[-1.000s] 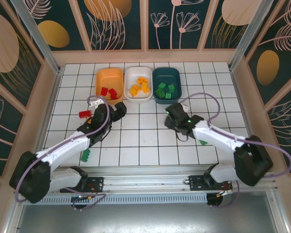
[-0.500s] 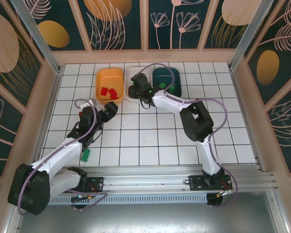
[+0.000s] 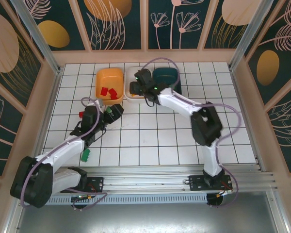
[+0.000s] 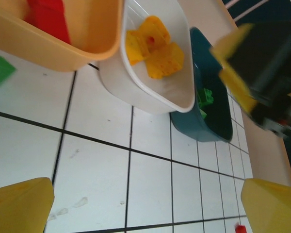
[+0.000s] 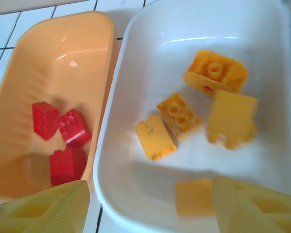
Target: Sort the legos into containers by color
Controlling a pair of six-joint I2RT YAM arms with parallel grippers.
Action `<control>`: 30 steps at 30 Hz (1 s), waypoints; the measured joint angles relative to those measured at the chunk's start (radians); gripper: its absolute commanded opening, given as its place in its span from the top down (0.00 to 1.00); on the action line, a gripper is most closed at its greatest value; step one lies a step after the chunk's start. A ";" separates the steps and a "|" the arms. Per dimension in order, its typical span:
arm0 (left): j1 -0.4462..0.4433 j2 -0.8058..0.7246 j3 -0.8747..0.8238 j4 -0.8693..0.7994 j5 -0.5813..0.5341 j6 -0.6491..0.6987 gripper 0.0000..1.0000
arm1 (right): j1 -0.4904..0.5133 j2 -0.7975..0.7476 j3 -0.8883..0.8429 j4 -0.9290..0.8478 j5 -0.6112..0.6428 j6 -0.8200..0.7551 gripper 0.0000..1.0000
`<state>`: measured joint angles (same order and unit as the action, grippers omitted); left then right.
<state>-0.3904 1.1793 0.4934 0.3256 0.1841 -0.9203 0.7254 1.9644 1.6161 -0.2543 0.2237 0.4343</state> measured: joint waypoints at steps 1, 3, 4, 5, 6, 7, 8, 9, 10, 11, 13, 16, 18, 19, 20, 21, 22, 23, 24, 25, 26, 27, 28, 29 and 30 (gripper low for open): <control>-0.023 0.022 0.008 0.014 0.006 0.003 0.02 | 0.000 -0.097 -0.098 0.007 0.025 0.016 0.32; -0.092 0.065 0.041 0.027 0.013 0.022 0.02 | -0.019 -0.282 -0.281 0.021 0.065 0.057 0.30; -0.134 0.087 0.062 0.039 0.014 0.032 0.02 | -0.042 -0.382 -0.379 0.021 0.083 0.088 0.28; -0.180 0.113 0.084 0.061 0.019 0.041 0.02 | -0.075 -0.476 -0.477 0.020 0.097 0.120 0.27; -0.210 0.133 0.098 0.082 0.024 0.045 0.02 | -0.115 -0.555 -0.561 0.008 0.112 0.150 0.26; -0.249 0.160 0.115 0.110 0.034 0.050 0.02 | -0.170 -0.637 -0.655 -0.001 0.120 0.185 0.24; -0.279 0.186 0.127 0.140 0.045 0.055 0.02 | -0.229 -0.711 -0.745 -0.027 0.129 0.217 0.23; -0.298 0.207 0.133 0.163 0.049 0.057 0.02 | -0.278 -0.768 -0.814 -0.050 0.132 0.241 0.20; -0.315 0.231 0.138 0.186 0.056 0.058 0.02 | -0.335 -0.835 -0.895 -0.081 0.130 0.269 0.18; -0.331 0.257 0.143 0.204 0.061 0.061 0.02 | -0.385 -0.899 -0.964 -0.119 0.124 0.291 0.18; -0.351 0.296 0.152 0.221 0.073 0.064 0.01 | -0.475 -1.017 -1.072 -0.183 0.098 0.324 0.16; -0.370 0.345 0.176 0.225 0.090 0.067 0.01 | -0.579 -1.130 -1.159 -0.234 0.045 0.354 0.16; -0.375 0.354 0.185 0.228 0.097 0.070 0.01 | -0.613 -1.138 -1.182 -0.243 0.009 0.365 0.16; -0.375 0.354 0.188 0.228 0.098 0.073 0.01 | -0.620 -1.126 -1.188 -0.243 -0.008 0.369 0.18; -0.375 0.353 0.191 0.231 0.096 0.077 0.01 | -0.624 -1.107 -1.192 -0.240 -0.026 0.373 0.20; -0.375 0.352 0.192 0.232 0.096 0.080 0.01 | -0.626 -1.086 -1.196 -0.233 -0.044 0.377 0.23; -0.375 0.350 0.192 0.231 0.093 0.083 0.02 | -0.626 -1.057 -1.204 -0.219 -0.063 0.379 0.27; -0.375 0.347 0.192 0.230 0.091 0.087 0.02 | -0.627 -1.033 -1.213 -0.205 -0.082 0.382 0.29; -0.375 0.344 0.192 0.230 0.087 0.089 0.02 | -0.627 -1.017 -1.221 -0.196 -0.098 0.382 0.32; -0.375 0.340 0.192 0.229 0.083 0.091 0.01 | -0.627 -1.001 -1.230 -0.188 -0.114 0.384 0.34; -0.375 0.336 0.192 0.228 0.077 0.092 0.02 | -0.627 -0.991 -1.236 -0.179 -0.126 0.385 0.37; -0.375 0.331 0.192 0.225 0.073 0.094 0.01 | -0.627 -0.984 -1.241 -0.173 -0.136 0.383 0.40; -0.375 0.326 0.192 0.224 0.069 0.096 0.02 | -0.627 -0.983 -1.244 -0.171 -0.137 0.384 0.43; -0.375 0.324 0.192 0.224 0.067 0.098 0.02 | -0.629 -0.986 -1.246 -0.170 -0.139 0.383 0.46; -0.375 0.321 0.192 0.224 0.065 0.098 0.01 | -0.631 -0.986 -1.249 -0.167 -0.139 0.382 0.50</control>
<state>-0.7650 1.5002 0.6857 0.5491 0.2489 -0.8223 0.0948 0.9779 0.3676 -0.4213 0.0845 0.8162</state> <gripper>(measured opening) 0.985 0.550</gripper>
